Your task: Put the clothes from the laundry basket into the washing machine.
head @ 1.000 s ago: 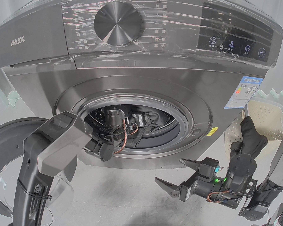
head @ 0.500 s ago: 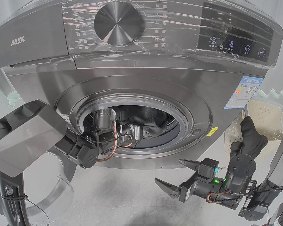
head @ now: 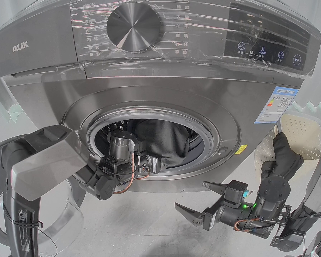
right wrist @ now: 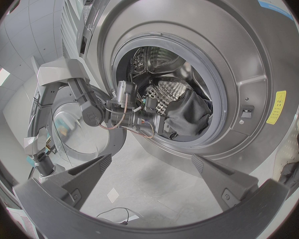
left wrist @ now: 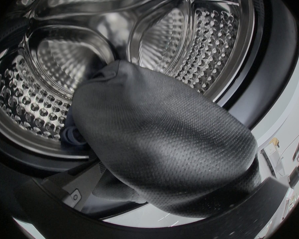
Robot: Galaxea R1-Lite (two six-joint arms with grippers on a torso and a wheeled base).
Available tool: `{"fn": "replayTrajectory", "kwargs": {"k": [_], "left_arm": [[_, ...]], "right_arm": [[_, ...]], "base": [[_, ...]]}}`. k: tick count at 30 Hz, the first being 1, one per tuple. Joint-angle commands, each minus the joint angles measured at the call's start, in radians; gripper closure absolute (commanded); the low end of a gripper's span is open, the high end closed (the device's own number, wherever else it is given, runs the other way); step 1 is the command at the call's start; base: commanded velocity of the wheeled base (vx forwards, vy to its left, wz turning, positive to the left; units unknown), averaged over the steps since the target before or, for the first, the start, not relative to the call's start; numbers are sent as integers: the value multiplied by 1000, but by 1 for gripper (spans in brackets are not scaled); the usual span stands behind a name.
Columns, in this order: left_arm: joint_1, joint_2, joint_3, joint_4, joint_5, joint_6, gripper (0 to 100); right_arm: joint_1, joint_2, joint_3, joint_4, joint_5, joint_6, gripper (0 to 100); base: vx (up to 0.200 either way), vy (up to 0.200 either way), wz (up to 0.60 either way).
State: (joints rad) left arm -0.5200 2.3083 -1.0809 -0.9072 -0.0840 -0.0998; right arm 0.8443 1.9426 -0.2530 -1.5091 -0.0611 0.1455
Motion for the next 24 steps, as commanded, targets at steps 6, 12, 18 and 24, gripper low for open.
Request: {"fn": "replayTrajectory", "kwargs": {"k": [6,12,18,24], "left_arm": [[2,72,-39,7,7,-1,100],[2,80,-74,5,7,-12,100],[17,112,-261,-5,79,-89,100],[58,194,-472,-50,130,-110,100]], "right_arm": [[1,1,-2,0,0,0,0],[1,1,-3,0,0,0,0],[3,1,-6,0,0,0,0],[7,1,-8,0,0,0,0]], "base": [[0,0,0],[0,0,0],[0,0,0],[0,0,0]]}}
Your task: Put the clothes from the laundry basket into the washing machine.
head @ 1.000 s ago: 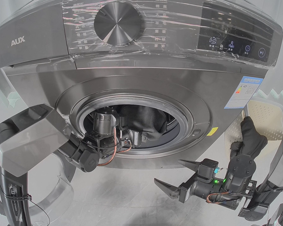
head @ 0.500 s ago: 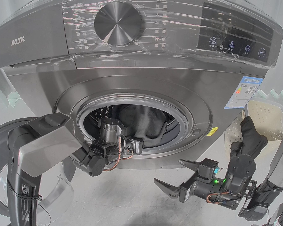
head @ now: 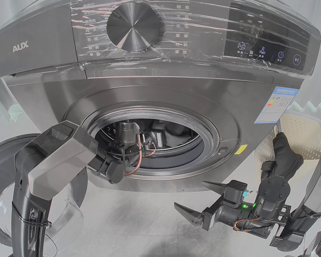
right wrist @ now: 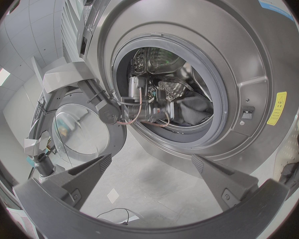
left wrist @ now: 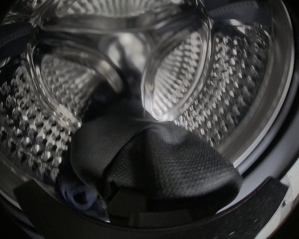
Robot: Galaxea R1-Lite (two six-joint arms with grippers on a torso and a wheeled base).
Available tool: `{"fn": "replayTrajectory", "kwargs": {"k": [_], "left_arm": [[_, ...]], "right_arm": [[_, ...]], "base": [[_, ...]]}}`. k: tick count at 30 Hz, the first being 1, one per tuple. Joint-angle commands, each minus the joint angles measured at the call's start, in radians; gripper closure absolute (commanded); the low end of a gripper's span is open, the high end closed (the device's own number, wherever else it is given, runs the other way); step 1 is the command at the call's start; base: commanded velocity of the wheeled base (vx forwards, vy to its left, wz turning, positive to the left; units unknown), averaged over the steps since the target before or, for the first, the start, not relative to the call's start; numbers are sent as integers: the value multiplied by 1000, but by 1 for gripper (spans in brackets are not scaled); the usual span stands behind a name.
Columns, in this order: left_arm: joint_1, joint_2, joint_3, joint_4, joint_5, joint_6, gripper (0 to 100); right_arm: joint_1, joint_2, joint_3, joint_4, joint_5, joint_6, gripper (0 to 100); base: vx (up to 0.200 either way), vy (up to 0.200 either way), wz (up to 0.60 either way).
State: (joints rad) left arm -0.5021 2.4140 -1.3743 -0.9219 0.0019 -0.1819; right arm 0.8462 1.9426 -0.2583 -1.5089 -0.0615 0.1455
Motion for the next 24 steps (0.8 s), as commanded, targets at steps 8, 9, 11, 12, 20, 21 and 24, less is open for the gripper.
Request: {"fn": "replayTrajectory", "kwargs": {"k": [8,9,11,12,20,21,24], "left_arm": [[66,203,-324,-86,66,-28,100],[68,206,-318,-81,67,-28,100],[65,211,-315,-78,67,-28,100],[63,217,-321,-81,67,-28,100],[56,223,-304,-94,99,-27,100],[56,220,-290,-94,99,-27,0],[48,209,-264,-103,98,-30,0]], "right_arm": [[5,3,-4,-1,0,0,0],[5,3,-2,-1,2,0,0],[5,3,-2,-1,0,0,0],[5,3,-4,-1,0,0,0],[5,3,-2,-1,0,0,0],[5,1,-2,-1,0,0,0],[5,1,-2,-1,0,0,0]], "base": [[0,0,0],[0,0,0],[0,0,0],[0,0,0],[0,0,0],[0,0,0],[0,0,0]]}}
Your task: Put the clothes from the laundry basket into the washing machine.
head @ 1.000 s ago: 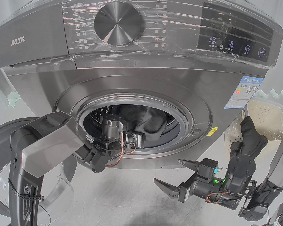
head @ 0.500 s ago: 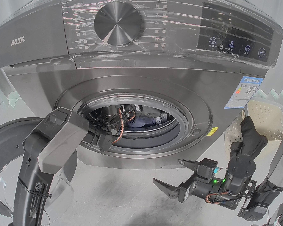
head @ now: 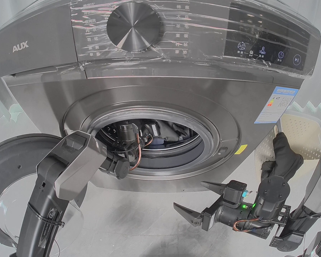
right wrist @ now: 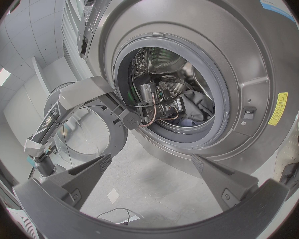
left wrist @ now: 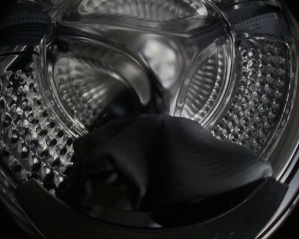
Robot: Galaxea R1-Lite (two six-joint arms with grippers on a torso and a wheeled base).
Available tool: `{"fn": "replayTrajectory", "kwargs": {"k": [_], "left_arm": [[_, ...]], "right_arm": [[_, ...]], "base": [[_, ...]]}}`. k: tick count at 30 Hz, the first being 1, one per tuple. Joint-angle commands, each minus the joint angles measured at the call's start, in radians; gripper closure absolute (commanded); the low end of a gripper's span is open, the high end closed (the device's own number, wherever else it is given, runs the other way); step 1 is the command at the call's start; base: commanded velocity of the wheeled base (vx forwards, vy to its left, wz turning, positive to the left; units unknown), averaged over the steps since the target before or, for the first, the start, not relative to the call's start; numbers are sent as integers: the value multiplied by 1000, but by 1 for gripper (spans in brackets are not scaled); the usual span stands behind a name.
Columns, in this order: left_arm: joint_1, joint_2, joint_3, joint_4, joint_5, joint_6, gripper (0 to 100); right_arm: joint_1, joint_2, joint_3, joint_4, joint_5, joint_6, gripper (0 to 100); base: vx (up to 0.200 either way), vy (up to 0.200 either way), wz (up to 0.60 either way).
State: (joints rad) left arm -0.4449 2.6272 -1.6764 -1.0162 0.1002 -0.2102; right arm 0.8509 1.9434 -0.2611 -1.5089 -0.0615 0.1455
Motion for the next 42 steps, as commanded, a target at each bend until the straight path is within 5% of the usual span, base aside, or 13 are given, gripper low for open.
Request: {"fn": "replayTrajectory", "kwargs": {"k": [1,13,18,21,26,29,37,42], "left_arm": [[-14,-16,53,-9,-1,-1,0],[-34,-253,419,2,-51,18,0],[-38,-299,512,-9,-109,75,0],[-44,-311,537,-15,-111,80,0],[-48,-322,552,-33,-103,80,0],[-43,-328,567,-35,-80,77,0],[-28,-366,621,-45,-63,77,0],[-29,-378,670,-85,-63,77,0]], "right_arm": [[1,0,0,-1,0,0,0],[-1,6,-9,-1,0,0,0],[1,6,-9,-1,0,0,0],[4,11,-23,-4,-3,0,0],[45,80,-106,-33,-32,20,0],[51,160,-241,-31,-106,80,0],[54,226,-397,-28,-124,164,0],[51,281,-484,-28,-187,178,0]], "base": [[0,0,0],[0,0,0],[0,0,0],[0,0,0],[0,0,0],[0,0,0],[0,0,0],[0,0,0]]}}
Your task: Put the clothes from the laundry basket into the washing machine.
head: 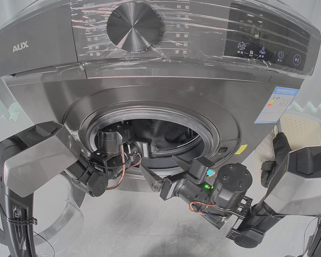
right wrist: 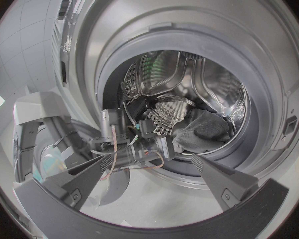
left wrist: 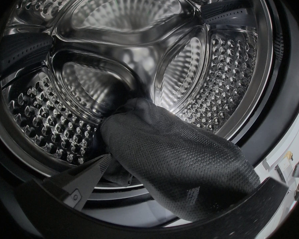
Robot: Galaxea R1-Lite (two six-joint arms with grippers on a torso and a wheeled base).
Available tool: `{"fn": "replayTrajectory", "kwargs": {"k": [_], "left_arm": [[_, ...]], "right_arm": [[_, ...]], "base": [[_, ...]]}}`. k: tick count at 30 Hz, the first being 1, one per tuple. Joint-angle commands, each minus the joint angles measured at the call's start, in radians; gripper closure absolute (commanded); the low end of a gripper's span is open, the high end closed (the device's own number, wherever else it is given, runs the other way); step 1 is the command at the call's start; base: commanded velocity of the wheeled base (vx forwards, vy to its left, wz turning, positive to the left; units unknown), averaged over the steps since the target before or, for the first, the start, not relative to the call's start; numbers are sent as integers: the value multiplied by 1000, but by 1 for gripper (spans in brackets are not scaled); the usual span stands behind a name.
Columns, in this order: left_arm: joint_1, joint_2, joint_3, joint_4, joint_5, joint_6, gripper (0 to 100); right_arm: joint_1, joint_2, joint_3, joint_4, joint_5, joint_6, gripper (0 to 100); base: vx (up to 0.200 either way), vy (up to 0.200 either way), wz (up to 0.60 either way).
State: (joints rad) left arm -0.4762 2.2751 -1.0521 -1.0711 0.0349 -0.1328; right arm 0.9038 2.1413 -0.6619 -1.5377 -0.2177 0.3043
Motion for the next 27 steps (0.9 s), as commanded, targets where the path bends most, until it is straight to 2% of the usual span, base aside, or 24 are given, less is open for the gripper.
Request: {"fn": "replayTrajectory", "kwargs": {"k": [1,4,8,12,16,20,24,27], "left_arm": [[2,-25,52,-40,2,-1,0],[2,-25,78,-70,2,-2,0],[4,-25,90,-104,3,-2,0],[4,-25,95,-112,3,-2,0],[4,-19,98,-127,5,-4,0],[5,-16,109,-139,5,-4,0],[2,-12,107,-150,5,-5,0],[1,-14,106,-152,10,-5,0]], "right_arm": [[-2,91,-99,2,-39,29,0],[-5,121,-143,5,-80,67,0],[-17,174,-200,5,-98,105,0],[-31,212,-281,8,-138,141,0],[-43,218,-318,10,-147,168,0],[-59,216,-335,10,-177,208,0],[-77,216,-340,19,-178,245,0],[-79,216,-341,47,-178,292,0]], "base": [[0,0,0],[0,0,0],[0,0,0],[0,0,0],[0,0,0],[0,0,0],[0,0,0],[0,0,0]]}}
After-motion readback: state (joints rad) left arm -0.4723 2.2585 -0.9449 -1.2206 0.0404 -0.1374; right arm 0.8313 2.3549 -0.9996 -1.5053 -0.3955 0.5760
